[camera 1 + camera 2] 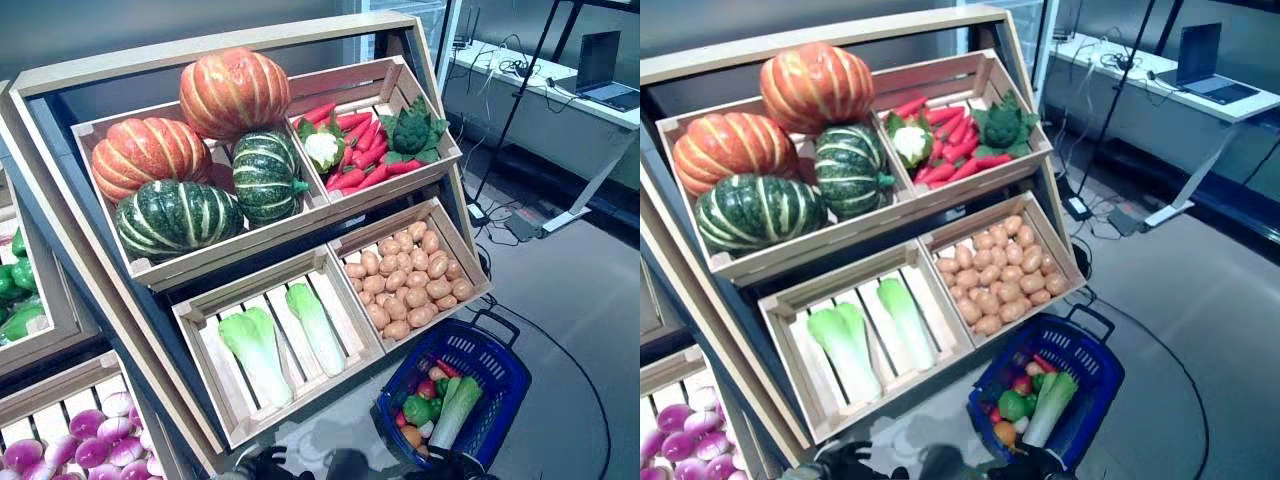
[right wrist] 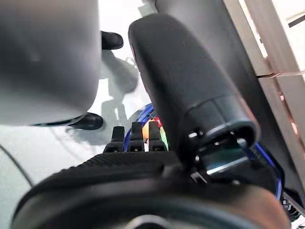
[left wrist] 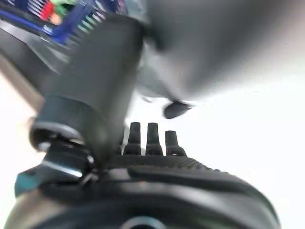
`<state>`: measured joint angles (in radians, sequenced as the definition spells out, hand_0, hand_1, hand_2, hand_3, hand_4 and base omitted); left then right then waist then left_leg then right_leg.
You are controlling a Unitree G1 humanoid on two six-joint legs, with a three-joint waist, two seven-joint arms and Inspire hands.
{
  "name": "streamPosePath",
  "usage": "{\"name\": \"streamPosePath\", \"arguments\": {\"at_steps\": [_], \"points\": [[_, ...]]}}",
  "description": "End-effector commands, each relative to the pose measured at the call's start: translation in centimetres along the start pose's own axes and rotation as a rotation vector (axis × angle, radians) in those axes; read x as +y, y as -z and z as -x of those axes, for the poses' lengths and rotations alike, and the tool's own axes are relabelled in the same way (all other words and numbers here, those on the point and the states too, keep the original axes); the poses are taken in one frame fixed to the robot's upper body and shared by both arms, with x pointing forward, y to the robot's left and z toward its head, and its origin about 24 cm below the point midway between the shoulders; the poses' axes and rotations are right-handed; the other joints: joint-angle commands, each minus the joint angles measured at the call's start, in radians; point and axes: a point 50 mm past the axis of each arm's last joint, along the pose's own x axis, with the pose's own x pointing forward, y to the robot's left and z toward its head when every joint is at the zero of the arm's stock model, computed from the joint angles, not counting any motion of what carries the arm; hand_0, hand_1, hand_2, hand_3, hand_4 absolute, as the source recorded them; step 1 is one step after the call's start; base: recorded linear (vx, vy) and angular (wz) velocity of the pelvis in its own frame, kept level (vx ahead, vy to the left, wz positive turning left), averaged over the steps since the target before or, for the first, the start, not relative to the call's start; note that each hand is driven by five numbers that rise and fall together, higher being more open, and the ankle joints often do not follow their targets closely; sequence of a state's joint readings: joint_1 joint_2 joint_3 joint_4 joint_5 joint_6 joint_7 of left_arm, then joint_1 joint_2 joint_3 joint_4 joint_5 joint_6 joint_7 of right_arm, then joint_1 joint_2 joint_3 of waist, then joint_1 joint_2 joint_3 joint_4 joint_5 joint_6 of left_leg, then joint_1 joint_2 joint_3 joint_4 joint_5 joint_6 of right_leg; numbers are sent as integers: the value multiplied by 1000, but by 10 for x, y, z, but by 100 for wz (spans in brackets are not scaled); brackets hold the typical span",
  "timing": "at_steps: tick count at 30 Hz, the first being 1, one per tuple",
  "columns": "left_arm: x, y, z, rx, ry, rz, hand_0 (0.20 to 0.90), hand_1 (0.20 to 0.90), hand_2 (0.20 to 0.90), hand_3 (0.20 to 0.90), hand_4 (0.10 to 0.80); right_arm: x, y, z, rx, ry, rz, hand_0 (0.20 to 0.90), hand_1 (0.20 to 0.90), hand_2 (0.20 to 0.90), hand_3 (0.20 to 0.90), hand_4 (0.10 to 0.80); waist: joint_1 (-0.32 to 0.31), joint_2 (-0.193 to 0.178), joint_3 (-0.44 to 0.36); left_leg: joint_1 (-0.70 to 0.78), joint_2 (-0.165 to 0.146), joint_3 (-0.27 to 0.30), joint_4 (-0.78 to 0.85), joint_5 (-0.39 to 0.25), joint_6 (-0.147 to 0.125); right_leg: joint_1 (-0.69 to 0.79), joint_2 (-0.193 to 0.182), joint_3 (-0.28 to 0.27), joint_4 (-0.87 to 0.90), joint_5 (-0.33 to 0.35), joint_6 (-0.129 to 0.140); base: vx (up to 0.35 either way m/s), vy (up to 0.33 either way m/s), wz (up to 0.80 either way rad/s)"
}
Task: Put vegetables into the basket
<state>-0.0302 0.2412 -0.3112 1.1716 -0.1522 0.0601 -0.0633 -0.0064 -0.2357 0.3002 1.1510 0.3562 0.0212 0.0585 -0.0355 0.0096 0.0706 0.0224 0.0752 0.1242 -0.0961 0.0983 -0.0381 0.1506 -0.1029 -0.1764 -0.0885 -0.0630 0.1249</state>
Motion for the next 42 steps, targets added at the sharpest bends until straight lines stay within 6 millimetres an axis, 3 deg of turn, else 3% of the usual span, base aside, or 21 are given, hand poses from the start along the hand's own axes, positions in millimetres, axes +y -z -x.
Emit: {"name": "streamPosePath", "arguments": {"at_steps": [1,12,15,16,20,21,22,26,28,31,38,42], "points": [[8,-29,-3,-60,-39,-57,900,900,900,900,800,7,-26,-4,-76,-34,53,900,900,900,900,800,11,-16,19,67,18,11,9,-108,-5,-59,-62,27,18,78,18,0,0,0],[1,-31,-2,-99,40,-156,900,900,900,900,800,7,-22,-4,-79,-29,55,900,900,900,900,800,7,-11,17,71,15,15,9,-113,-6,-56,-63,27,18,75,22,0,0,0],[1,-50,0,-197,71,-214,900,900,900,900,800,6,-24,-3,-77,-30,64,900,900,900,900,800,3,-7,17,71,12,18,9,-112,-5,-59,-62,34,20,75,22,0,0,0],[0,-70,2,-271,87,-257,900,900,900,900,800,6,-25,-3,-76,-30,76,900,900,900,900,800,0,-5,19,71,12,20,9,-113,-5,-62,-61,38,22,75,23,0,0,0],[2,-105,13,-402,80,-396,900,900,900,900,800,3,-28,-2,-84,-26,87,900,900,900,900,800,-5,2,25,67,11,21,9,-112,-5,-69,-60,43,24,77,25,-10,4,-1],[4,-127,23,-491,87,-460,900,900,900,900,800,1,-30,-2,-86,-22,98,900,900,900,900,800,-6,6,28,64,11,18,9,-110,-5,-72,-62,44,24,78,27,-33,13,-2],[5,-133,26,-505,86,-467,900,900,900,900,800,0,-30,-2,-87,-22,99,900,900,900,900,800,-6,7,28,63,10,18,9,-110,-5,-72,-62,44,24,79,27,-42,15,-2],[20,-211,98,-855,72,-706,900,900,900,900,800,-9,-27,1,-99,-3,88,900,900,900,900,800,2,19,30,53,8,12,9,-110,-4,-74,-65,36,11,89,32,-26,1,-1],[25,-224,119,-930,19,-813,900,900,900,900,800,-11,-25,2,-100,2,78,900,900,900,900,800,5,20,28,51,7,11,9,-110,-3,-73,-66,32,8,90,33,-11,-17,4],[45,-253,174,-1034,-200,-1085,900,900,900,900,800,-16,-17,4,-99,12,50,900,900,900,900,800,18,23,23,42,8,2,9,-108,-4,-72,-70,13,1,95,35,-2,-34,5],[87,-264,227,-904,-591,-1505,900,900,900,900,800,-29,-8,8,-105,32,11,900,900,900,900,800,26,29,20,22,10,-11,9,-97,-13,-83,-66,-10,1,95,32,8,-24,3],[101,-264,234,-809,-700,-1644,900,900,900,900,800,-37,-9,10,-114,48,-18,900,900,900,900,800,24,31,34,16,9,-17,9,-89,-13,-89,-58,-9,7,92,23,8,-45,16]]}}
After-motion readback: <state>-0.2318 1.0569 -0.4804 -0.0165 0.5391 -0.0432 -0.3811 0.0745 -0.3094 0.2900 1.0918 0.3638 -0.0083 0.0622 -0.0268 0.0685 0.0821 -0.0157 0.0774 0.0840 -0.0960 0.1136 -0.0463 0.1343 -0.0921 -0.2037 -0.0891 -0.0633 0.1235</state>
